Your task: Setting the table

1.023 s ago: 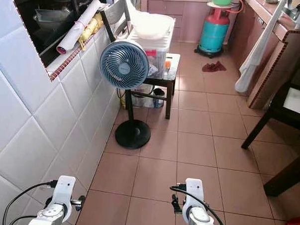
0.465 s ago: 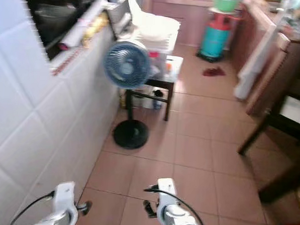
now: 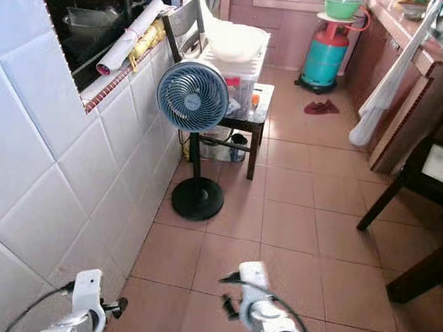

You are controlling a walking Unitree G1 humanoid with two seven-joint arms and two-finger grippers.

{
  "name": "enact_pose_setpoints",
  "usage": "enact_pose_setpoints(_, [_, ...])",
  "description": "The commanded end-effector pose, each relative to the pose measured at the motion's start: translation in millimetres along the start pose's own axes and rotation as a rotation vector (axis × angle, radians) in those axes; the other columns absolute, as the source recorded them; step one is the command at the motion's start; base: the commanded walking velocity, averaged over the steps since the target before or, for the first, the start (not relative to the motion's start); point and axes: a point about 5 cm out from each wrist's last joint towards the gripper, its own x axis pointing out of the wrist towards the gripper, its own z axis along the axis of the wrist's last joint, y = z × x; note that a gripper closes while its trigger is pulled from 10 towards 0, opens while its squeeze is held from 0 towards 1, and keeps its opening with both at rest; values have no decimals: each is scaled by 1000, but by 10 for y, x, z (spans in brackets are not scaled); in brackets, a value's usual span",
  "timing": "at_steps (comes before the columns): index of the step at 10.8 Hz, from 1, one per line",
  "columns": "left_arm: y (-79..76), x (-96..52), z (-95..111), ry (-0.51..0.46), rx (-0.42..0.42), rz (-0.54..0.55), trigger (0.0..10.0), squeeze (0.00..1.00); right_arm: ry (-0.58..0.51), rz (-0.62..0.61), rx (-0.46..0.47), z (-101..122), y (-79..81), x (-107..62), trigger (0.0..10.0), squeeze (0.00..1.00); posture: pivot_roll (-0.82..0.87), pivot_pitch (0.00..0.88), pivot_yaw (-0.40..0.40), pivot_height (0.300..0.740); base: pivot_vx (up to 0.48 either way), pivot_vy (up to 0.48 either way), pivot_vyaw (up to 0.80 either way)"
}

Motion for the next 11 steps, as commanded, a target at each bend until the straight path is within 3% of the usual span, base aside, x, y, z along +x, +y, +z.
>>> enact_pose_setpoints(1, [-12, 8, 168, -59, 83, -34, 10000, 0, -65, -16, 59, 109, -37, -2, 10000, 0, 5, 0, 81, 740, 0, 0, 0])
enact_pose_setpoints(2, [-55, 10, 351, -129, 150, -72, 10000, 0, -131, -12, 107, 229, -78, -9, 10000, 0, -26, 0, 103, 740, 0, 0, 0])
enact_pose_setpoints(3, [-107, -21, 720, -281, 169, -136, 10000, 0, -242, 16, 111, 465, -99, -29, 10000, 0, -55, 0, 107, 740, 0, 0, 0])
enact_pose_setpoints(5, [-190, -130, 1092, -511, 162, -191, 10000, 0, -356, 68, 127, 703, -163, -80, 10000, 0, -53, 0, 69, 740, 0, 0, 0])
enact_pose_setpoints(6, [-198, -207, 1119, -591, 112, -194, 10000, 0, -439, 102, 62, 855, -234, -143, 10000, 0, -59, 0, 55, 740, 0, 0, 0])
enact_pose_setpoints(7, [-255, -259, 1049, -606, 112, -208, 10000, 0, -487, 131, 35, 904, -269, -192, 10000, 0, -58, 0, 51, 740, 0, 0, 0])
enact_pose_setpoints(8, [-360, -412, 947, -698, 171, -222, 10000, 0, -568, 131, -34, 897, -337, -320, 10000, 0, -55, 0, 51, 740, 0, 0, 0])
enact_pose_setpoints(9, [-415, -596, 825, -744, 238, -223, 10000, 0, -645, 76, -15, 831, -444, -468, 10000, 0, -57, 2, 48, 740, 0, 0, 0])
enact_pose_setpoints(11, [-305, -714, 710, -713, 186, -163, 10000, 0, -666, -1, 10, 663, -591, -697, 10000, 0, -86, 19, 49, 740, 0, 0, 0])
